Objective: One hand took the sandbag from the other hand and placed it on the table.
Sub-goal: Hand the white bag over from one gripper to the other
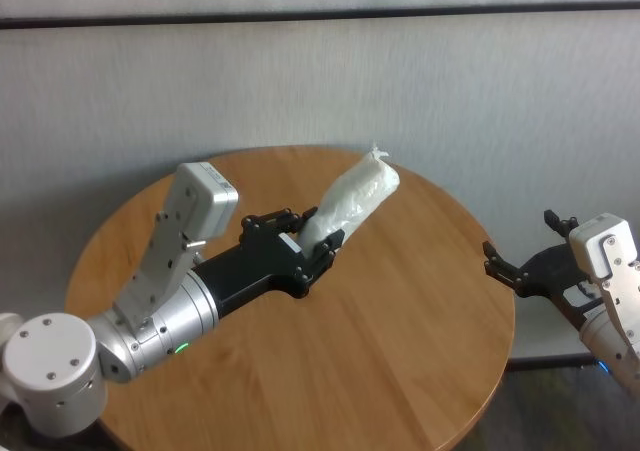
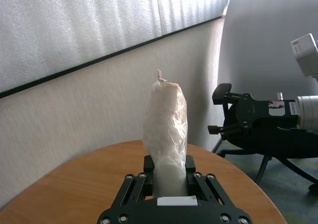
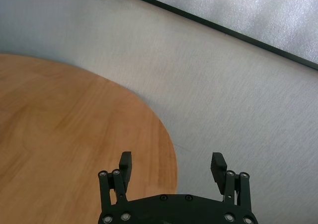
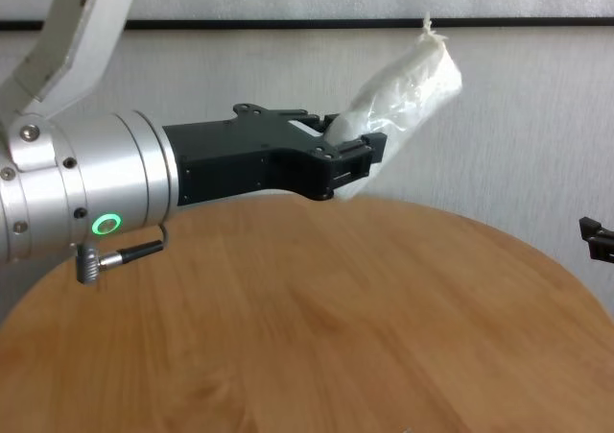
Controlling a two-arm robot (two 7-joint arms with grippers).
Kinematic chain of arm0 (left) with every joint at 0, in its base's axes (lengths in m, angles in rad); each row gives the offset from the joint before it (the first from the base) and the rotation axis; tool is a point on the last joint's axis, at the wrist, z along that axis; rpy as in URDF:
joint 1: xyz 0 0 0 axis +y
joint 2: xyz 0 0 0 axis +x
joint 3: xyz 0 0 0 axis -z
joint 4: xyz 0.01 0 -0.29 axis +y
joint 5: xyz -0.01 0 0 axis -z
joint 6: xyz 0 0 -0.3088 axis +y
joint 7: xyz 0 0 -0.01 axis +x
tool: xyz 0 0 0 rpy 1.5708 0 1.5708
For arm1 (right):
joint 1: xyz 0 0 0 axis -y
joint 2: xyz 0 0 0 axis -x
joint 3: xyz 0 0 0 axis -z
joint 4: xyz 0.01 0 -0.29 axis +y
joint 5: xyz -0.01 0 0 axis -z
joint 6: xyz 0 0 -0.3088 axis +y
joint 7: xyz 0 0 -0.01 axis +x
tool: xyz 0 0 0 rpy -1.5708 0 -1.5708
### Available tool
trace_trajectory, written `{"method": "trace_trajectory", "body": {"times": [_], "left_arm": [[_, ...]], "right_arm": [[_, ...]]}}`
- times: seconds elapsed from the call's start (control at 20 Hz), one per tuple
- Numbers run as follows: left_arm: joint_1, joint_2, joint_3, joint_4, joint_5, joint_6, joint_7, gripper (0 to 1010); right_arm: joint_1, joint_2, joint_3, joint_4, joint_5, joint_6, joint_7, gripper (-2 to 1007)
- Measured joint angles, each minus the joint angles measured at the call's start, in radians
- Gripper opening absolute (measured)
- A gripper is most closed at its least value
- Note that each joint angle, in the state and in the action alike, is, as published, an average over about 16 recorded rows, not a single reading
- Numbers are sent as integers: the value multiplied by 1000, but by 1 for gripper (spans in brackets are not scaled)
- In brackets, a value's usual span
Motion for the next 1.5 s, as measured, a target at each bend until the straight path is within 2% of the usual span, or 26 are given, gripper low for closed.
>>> {"method": "trace_trajectory", "body": {"times": [0.55,1.5], "left_arm": [[-2,0,3,-2,10,17,19,381],[-2,0,1,0,7,14,11,381]], "right_arm": [[0,0,0,0,0,0,0,1003],[0,0,0,0,0,0,0,1003]]}}
